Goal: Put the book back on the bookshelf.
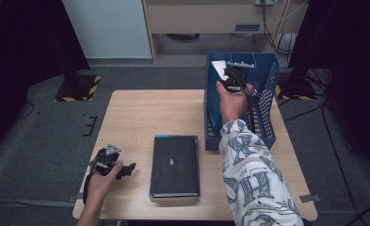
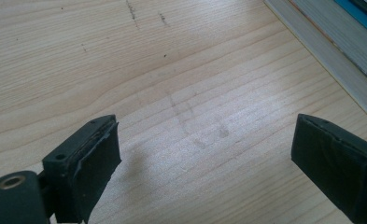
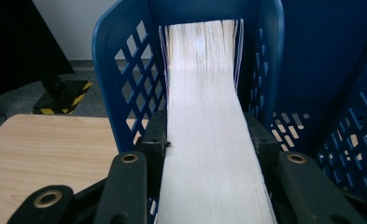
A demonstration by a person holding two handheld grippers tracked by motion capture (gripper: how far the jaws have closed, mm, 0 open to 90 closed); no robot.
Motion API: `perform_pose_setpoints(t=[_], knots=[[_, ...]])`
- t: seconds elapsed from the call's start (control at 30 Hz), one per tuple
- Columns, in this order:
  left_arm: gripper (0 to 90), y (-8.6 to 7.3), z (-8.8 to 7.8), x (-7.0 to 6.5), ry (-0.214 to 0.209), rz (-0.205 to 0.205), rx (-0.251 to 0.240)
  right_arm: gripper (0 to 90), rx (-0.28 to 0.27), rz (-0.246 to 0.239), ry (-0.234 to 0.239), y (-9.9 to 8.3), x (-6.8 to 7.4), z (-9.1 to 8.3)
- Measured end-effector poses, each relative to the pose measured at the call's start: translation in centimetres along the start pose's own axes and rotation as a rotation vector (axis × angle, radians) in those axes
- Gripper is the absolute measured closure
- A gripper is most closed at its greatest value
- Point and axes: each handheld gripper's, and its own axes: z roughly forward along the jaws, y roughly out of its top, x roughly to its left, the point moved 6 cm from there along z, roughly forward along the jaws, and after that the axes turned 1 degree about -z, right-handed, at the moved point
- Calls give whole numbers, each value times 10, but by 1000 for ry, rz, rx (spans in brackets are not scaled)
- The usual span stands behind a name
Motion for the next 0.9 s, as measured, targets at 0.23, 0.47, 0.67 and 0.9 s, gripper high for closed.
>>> perform_pose_setpoints(t=[0.23,0.47,0.67,0.9], knots=[[75,0,0,-1,0,3,2,599,7,16,2,-3,0,-1],[75,0,0,-1,-1,3,2,578,12,-4,25,-8,5,-5],[75,0,0,-1,-1,2,3,522,7,13,62,-10,10,-7],[75,0,1,-1,-5,2,5,426,24,8,112,-13,21,-16]])
